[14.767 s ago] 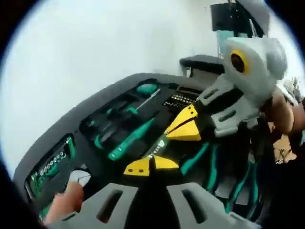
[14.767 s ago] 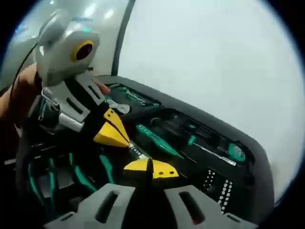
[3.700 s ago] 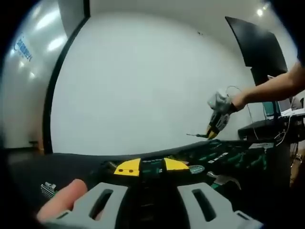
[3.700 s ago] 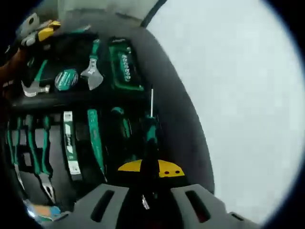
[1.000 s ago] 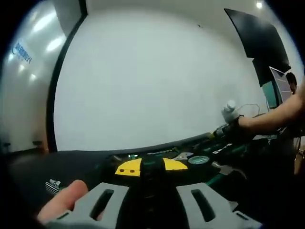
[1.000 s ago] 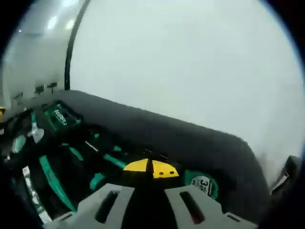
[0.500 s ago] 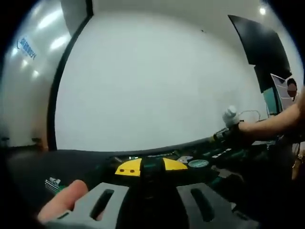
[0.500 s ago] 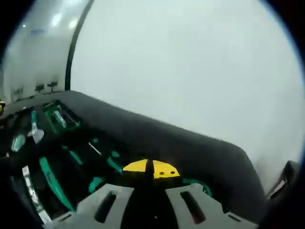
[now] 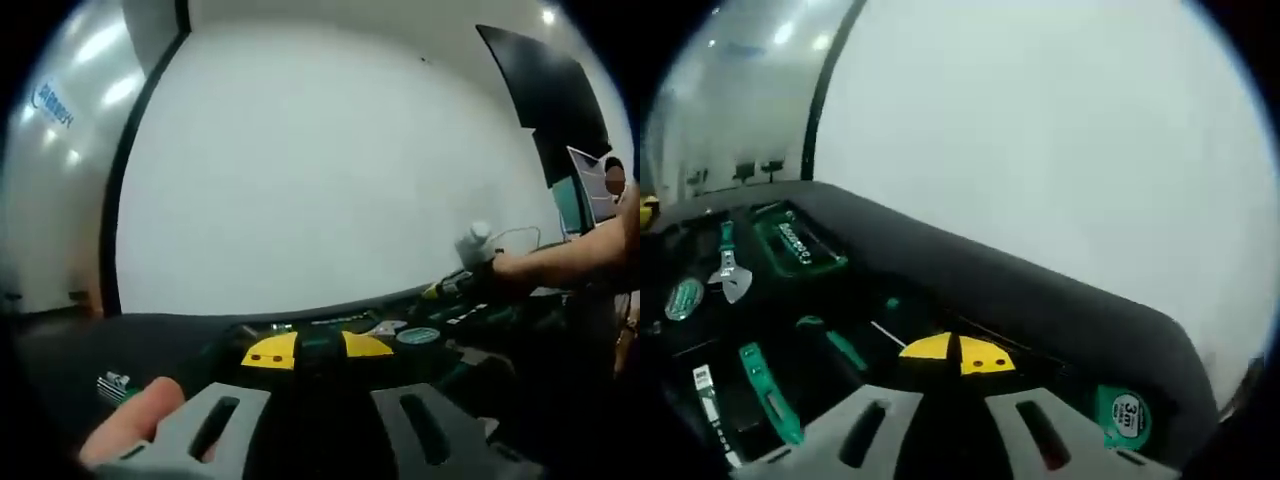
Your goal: Pick up the tools and put them into their designated positions in the toolbox.
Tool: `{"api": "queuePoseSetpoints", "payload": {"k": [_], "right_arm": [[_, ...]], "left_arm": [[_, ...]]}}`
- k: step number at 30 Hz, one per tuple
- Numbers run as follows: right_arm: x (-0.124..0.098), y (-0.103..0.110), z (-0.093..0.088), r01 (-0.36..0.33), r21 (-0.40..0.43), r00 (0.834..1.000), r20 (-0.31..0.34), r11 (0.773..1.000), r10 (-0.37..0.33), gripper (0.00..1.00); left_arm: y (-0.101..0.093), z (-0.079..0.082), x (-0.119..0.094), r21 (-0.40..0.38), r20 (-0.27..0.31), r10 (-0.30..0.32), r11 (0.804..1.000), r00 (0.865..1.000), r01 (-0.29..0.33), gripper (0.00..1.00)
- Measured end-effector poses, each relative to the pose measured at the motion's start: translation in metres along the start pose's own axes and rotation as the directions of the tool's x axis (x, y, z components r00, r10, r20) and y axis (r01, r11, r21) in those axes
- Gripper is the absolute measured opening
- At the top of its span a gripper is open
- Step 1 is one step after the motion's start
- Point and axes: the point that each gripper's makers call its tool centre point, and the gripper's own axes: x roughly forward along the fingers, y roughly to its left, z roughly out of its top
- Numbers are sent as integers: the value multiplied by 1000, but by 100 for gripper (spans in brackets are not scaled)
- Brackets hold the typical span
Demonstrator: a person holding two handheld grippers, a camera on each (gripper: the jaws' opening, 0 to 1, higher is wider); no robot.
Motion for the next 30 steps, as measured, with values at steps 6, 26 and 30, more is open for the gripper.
{"api": "queuePoseSetpoints", "payload": {"k": [6,26,30], "right_arm": [[-32,-87,22,247,299,963,28,922,-267,0],[-33,-95,-8,315,60,948,-79,947,-310,0],[-12,-65,-17,134,146,987,-107,980,-120,0]], "left_arm": [[2,-1,0,-2,-9,2,1000,1000,-3,15],[-56,23,56,34,-141,-73,996,987,79,13],[-102,52,119,31,-176,-154,986,972,162,13]]}}
